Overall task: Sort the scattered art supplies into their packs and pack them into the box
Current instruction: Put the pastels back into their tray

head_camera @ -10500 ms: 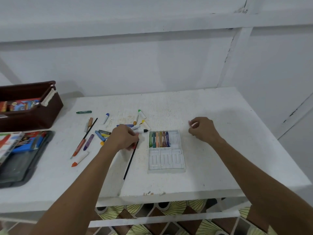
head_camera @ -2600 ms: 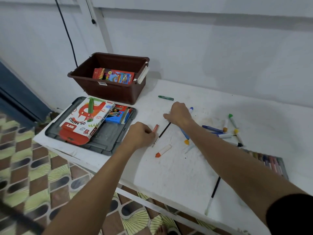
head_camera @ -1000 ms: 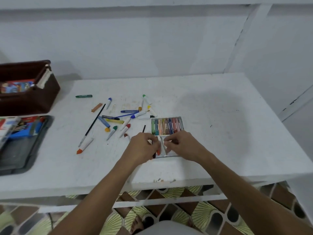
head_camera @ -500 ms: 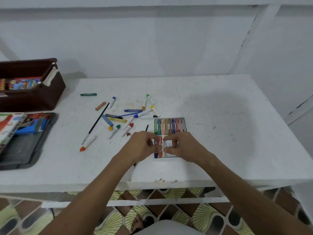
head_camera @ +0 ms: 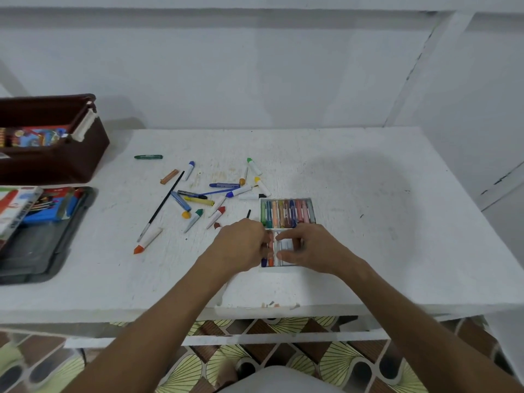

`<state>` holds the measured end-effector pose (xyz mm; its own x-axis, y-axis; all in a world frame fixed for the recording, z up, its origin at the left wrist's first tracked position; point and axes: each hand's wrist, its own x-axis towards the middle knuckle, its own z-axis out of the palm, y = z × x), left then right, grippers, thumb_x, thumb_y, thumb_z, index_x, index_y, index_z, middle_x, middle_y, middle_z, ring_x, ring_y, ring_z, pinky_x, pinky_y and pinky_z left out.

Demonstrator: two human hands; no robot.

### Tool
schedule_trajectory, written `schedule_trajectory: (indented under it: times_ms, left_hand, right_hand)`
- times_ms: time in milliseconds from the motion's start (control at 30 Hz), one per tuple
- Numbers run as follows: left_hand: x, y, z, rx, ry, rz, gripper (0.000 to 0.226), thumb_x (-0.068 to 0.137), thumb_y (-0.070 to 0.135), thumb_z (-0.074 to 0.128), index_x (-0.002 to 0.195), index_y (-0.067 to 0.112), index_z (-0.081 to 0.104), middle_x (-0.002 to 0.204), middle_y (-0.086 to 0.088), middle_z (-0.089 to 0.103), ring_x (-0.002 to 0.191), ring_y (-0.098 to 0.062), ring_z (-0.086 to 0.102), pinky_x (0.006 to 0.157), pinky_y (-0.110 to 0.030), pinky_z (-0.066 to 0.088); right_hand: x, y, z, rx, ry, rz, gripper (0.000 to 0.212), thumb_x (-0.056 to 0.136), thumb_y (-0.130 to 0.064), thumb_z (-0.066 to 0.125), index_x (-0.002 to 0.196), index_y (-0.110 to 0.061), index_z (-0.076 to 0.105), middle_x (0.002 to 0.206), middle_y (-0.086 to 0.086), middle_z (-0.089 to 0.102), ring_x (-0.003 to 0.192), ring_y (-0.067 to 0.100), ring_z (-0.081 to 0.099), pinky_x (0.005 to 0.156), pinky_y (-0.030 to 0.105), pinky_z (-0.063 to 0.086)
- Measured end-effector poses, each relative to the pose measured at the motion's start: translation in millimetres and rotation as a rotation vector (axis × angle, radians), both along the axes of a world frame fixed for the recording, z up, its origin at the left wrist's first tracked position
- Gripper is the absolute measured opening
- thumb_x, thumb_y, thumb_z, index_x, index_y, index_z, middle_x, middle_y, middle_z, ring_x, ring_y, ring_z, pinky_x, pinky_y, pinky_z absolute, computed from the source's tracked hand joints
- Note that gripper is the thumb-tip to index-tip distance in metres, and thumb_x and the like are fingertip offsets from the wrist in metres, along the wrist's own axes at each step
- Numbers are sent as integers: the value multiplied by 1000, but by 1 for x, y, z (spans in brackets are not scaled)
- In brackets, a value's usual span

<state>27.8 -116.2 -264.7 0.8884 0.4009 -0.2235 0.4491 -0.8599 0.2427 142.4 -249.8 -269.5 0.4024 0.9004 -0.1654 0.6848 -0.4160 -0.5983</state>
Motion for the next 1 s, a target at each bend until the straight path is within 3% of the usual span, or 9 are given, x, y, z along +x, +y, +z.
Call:
schedule_trajectory:
  times_ms: [133,267,400,500,567,633,733,900,1000]
  left_hand:
    - [-3,9,-3,-164,-54,4,29,82,40,70,108,28,72,83,5,65,70,-12,58,57,-24,42]
    - [-19,26,6,-326,-157,75,34,80,42,73,109,27,71,87,9,66,73,-4,59,64,-17,47]
    - [-46,75,21,-311,-261,284,30,79,38,75,104,23,71,82,10,65,75,-6,61,65,-13,45]
    - [-70,118,31,-236,-309,401,18,80,28,74,98,21,73,80,8,66,79,-7,58,62,-5,38]
    - [-85,146,34,-179,-319,466,14,82,22,71,96,20,73,81,7,66,84,-5,54,64,-8,38]
    - [-96,171,31,-132,-295,524,17,83,25,70,100,20,72,91,3,68,86,-14,59,71,-19,40]
    - [-102,204,21,-96,-253,552,23,85,28,68,106,19,70,97,0,68,89,-17,60,76,-21,38]
    - [-85,240,8,-55,-240,512,33,88,30,65,118,17,64,107,-4,65,89,-17,55,79,-22,39]
    - [-69,250,2,-33,-241,485,40,89,34,63,125,16,59,115,-6,63,103,-21,56,86,-25,39]
  right_hand:
    - [2,4,1,-11,9,-9,37,79,-33,74,114,-21,67,84,5,64,70,16,56,62,16,45]
    - [1,23,14,52,37,11,31,79,-30,74,107,-18,69,79,0,61,62,6,47,56,11,39]
    - [-1,66,27,101,51,12,24,79,-32,74,101,-25,69,80,-7,62,61,0,51,56,5,38]
    - [-7,105,30,154,71,47,22,80,-28,74,100,-20,70,82,-8,64,58,-10,51,59,4,37]
    - [-10,129,28,169,78,73,20,80,-25,73,100,-17,71,86,-5,66,60,-15,51,62,1,36]
    - [-11,148,24,164,50,83,15,81,-22,72,95,-19,70,92,-3,68,69,-11,54,65,-2,36]
    - [-9,170,17,148,11,70,17,83,-15,69,99,-13,71,94,2,67,78,2,54,66,-4,35]
    - [-18,196,9,0,-45,124,20,83,-20,69,100,-11,72,96,3,68,87,14,61,81,21,47]
    - [-27,207,4,-40,-72,131,20,82,-21,70,100,-11,72,95,3,70,80,12,60,74,20,48]
